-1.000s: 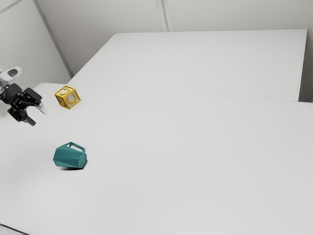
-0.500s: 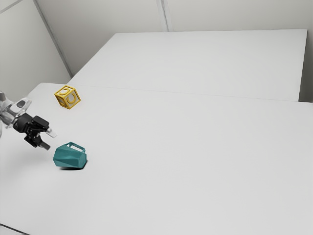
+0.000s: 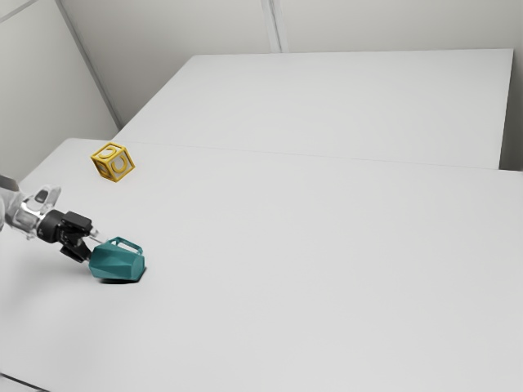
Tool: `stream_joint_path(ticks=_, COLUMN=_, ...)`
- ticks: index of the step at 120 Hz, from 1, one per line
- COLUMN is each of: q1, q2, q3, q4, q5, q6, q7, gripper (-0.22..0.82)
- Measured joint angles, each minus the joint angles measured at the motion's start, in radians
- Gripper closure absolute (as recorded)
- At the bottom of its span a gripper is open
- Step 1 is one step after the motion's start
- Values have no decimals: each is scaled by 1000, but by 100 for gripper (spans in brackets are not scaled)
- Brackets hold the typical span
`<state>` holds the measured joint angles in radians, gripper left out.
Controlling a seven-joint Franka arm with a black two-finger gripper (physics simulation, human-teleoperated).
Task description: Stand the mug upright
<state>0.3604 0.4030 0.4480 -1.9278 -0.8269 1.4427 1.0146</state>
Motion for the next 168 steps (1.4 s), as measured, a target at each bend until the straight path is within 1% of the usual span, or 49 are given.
stream_joint_path(ticks=8, q1=0, q2=0, q3=0, q4=-6, q5=-7, q6=-2, q7=14, gripper=1)
stream_joint_path(ticks=13, q1=0, q2=0, q3=0, q4=-7, q5=-10, q6=-2, q7=22, gripper=9)
stream_joint_path(ticks=26, q1=0, q2=-2, q3=0, q4=-5, q5=-14, q6=-2, q7=40, gripper=39)
stream_joint_path(ticks=32, q1=0, q2=-2, q3=0, q4=-5, q5=-15, q6=-2, q7=47, gripper=49)
stream_joint_path(ticks=42, q1=0, q2=-2, q3=0, q4=-6, q5=-16, q6=-3, q7=58, gripper=61)
stream_joint_path(ticks=54, q1=0, q2=-5, q3=0, q4=-7, q5=-16, q6=-3, q7=69, gripper=69)
stream_joint_path(ticks=67, q1=0, q2=-15, q3=0, q4=-8, q5=-16, q6=-3, q7=79, gripper=73)
stream_joint_path(ticks=80, q1=0, q2=-37, q3=0, q4=-10, q5=-15, q6=-8, q7=87, gripper=75)
stream_joint_path(ticks=90, q1=0, q2=-74, q3=-3, q4=-10, q5=-11, q6=-13, q7=89, gripper=76)
stream_joint_path(ticks=100, q1=-4, q2=-131, q3=-26, q4=-10, q5=7, q6=-15, q7=84, gripper=77)
stream_joint_path(ticks=106, q1=-8, q2=-175, q3=-53, q4=-9, q5=39, q6=-10, q7=72, gripper=78)
stream_joint_path(ticks=115, q1=-19, q2=-235, q3=-118, q4=1, q5=114, q6=13, q7=43, gripper=78)
stream_joint_path(ticks=124, q1=-62, q2=-272, q3=-145, q4=7, q5=185, q6=47, q7=6, gripper=78)
stream_joint_path(ticks=133, q1=-79, q2=-307, q3=-196, q4=9, q5=266, q6=92, q7=-38, gripper=79)
stream_joint_path(ticks=144, q1=-114, q2=-324, q3=-247, q4=15, q5=358, q6=161, q7=-97, gripper=79)
stream_joint_path(ticks=168, q1=-158, q2=-346, q3=-408, q4=4, q5=556, q6=339, q7=-240, gripper=79)
